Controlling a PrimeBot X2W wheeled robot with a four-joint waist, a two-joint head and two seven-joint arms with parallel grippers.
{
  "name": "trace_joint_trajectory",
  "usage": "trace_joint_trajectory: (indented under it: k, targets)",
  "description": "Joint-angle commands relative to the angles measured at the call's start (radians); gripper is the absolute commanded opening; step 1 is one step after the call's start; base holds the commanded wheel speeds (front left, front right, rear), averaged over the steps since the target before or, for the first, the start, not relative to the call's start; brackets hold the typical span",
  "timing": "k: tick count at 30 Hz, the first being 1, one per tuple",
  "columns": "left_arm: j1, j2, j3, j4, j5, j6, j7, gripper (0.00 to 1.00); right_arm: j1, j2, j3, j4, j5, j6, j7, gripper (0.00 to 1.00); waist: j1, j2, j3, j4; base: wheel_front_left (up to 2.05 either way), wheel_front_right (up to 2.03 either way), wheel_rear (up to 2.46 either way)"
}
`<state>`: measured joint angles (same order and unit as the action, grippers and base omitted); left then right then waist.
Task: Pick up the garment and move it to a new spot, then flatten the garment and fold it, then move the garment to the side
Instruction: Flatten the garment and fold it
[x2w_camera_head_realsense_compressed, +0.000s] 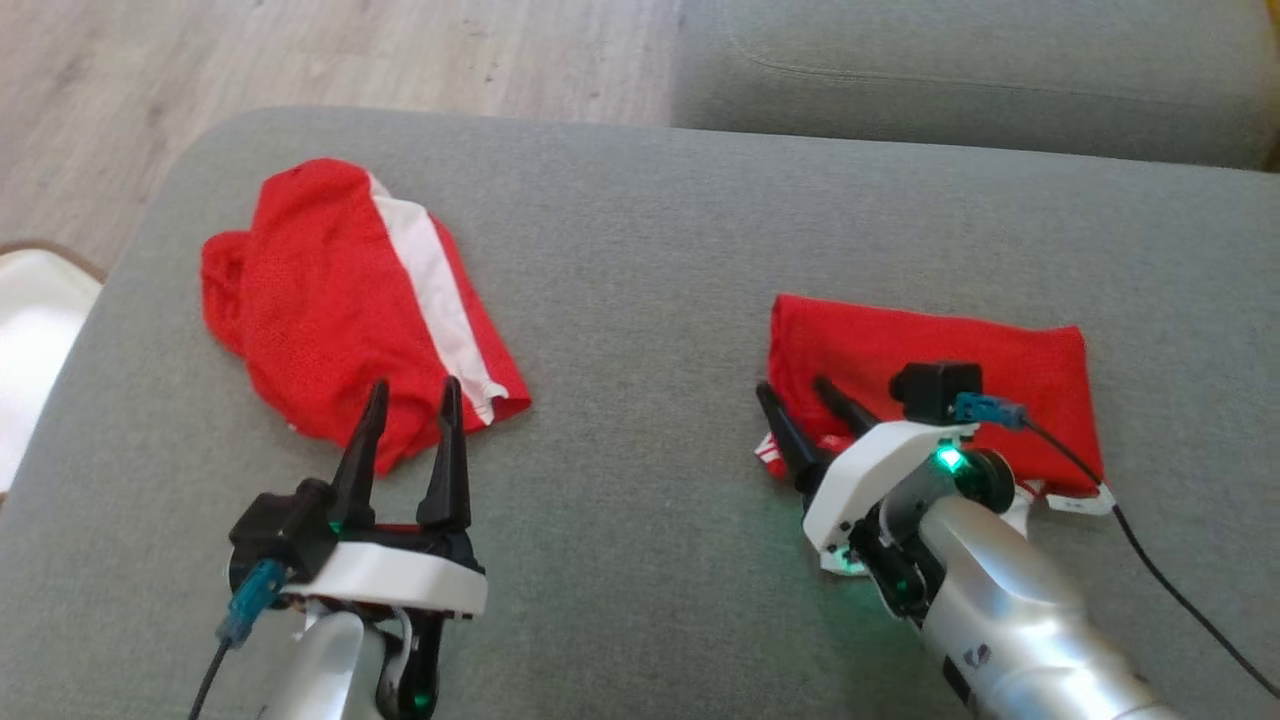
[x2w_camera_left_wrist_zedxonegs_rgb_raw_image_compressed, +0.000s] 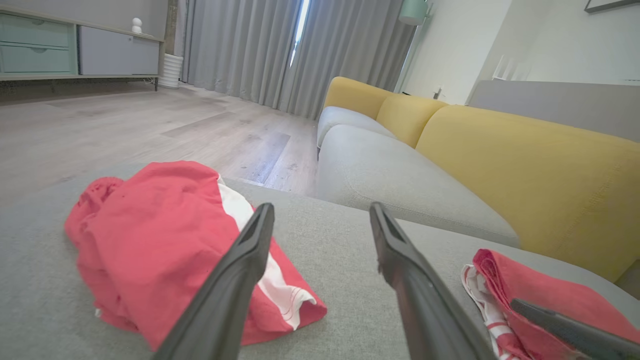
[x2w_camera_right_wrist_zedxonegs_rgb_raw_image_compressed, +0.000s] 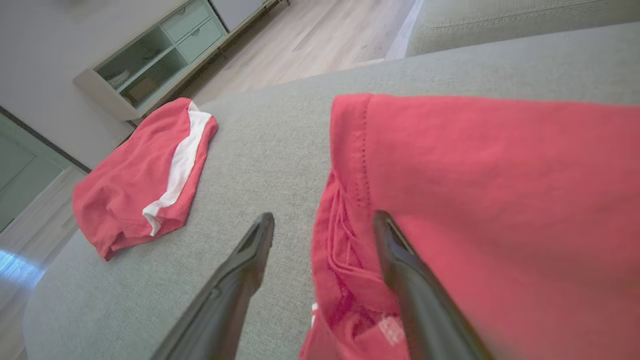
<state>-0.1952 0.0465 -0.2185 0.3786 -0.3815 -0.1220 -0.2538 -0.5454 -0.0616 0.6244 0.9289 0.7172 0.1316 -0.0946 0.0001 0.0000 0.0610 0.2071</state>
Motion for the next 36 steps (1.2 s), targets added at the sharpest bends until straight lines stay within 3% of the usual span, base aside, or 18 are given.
trace_joint_trajectory:
  k: [1, 5, 8, 14, 20, 24, 29, 36]
  targets:
    - [-0.039, 0.004, 0.037, -0.033, -0.006, 0.007, -0.008, 1.0, -0.056, 0.011, 0.017, -0.027, 0.014, -0.001, -0.033, 1.0, -0.0001, 0.0, -0.005, -0.02, 0.0, 0.0, 0.0]
    - [-0.038, 0.004, 0.043, -0.041, -0.009, 0.008, -0.008, 1.0, -0.106, 0.011, 0.0, -0.01, 0.027, -0.001, -0.1, 1.0, -0.0001, 0.0, -0.017, -0.057, 0.0, 0.0, 0.0]
    - [-0.032, 0.004, 0.054, -0.053, -0.011, 0.012, -0.008, 1.0, -0.152, 0.007, -0.039, 0.03, -0.032, -0.001, -0.141, 1.0, -0.0001, 0.0, -0.028, -0.092, 0.0, 0.0, 0.0]
    - [-0.02, 0.004, 0.068, -0.073, -0.009, 0.016, -0.008, 1.0, -0.182, -0.112, -0.162, 0.034, -0.179, -0.001, -0.166, 1.0, -0.0001, 0.0, -0.052, -0.149, 0.0, 0.0, 0.0]
    - [-0.004, 0.004, 0.071, -0.089, -0.005, 0.019, -0.008, 1.0, -0.08, -0.188, -0.332, -0.113, -0.378, -0.001, -0.167, 1.0, -0.0001, 0.0, -0.068, -0.19, 0.0, 0.0, 0.0]
    - [0.013, 0.004, 0.07, -0.097, 0.008, 0.02, -0.008, 1.0, 0.054, -0.15, -0.474, -0.235, -0.498, -0.001, -0.167, 1.0, -0.0001, 0.0, -0.072, -0.208, 0.0, 0.0, 0.0]
    - [0.041, 0.004, 0.076, -0.108, 0.02, 0.02, -0.008, 1.0, 0.215, -0.055, -0.614, -0.386, -0.622, -0.001, -0.167, 1.0, -0.0001, 0.0, -0.069, -0.226, 0.0, 0.0, 0.0]
    - [0.068, 0.004, 0.09, -0.123, 0.036, 0.017, -0.008, 1.0, 0.349, 0.005, -0.671, -0.505, -0.681, -0.001, -0.167, 1.0, -0.0001, 0.0, -0.062, -0.239, 0.0, 0.0, 0.0]
